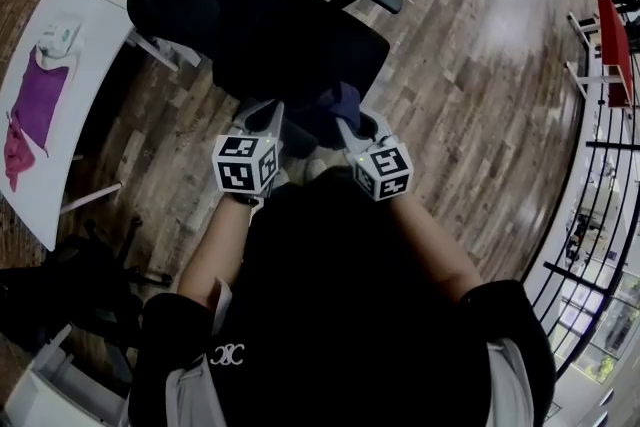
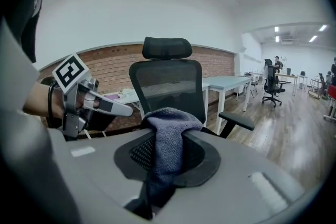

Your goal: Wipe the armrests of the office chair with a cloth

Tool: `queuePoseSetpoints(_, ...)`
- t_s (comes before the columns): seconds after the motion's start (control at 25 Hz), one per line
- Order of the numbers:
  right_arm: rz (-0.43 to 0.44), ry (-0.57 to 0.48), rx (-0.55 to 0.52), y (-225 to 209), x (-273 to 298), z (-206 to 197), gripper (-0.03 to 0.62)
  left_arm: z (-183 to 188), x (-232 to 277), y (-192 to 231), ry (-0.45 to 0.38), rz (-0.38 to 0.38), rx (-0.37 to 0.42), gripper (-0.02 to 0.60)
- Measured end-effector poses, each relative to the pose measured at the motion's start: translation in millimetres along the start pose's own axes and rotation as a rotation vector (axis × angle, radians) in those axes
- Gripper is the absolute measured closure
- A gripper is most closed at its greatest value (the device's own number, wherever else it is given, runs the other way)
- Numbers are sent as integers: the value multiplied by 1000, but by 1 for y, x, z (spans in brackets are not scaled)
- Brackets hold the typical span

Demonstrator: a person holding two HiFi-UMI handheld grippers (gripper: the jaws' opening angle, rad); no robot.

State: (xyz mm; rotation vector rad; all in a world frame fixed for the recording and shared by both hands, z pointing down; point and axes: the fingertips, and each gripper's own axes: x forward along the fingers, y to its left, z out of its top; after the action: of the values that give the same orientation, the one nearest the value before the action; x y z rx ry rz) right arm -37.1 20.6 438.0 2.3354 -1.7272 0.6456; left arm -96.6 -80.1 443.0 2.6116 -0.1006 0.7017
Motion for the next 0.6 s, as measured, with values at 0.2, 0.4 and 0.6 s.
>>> queuePoseSetpoints(0.2,-39,18,-19,-27,-22,-3,523,4,11,-21,-23,-30,7,575)
queuePoseSetpoints(0.4,-53,10,-12,-65,-33,-2,523,7,35,-40,-25,-24,4,575)
queuePoseSetpoints(0.6,17,-8,-29,-110,-55,-8,523,8,69,-80,-24,31,27,575)
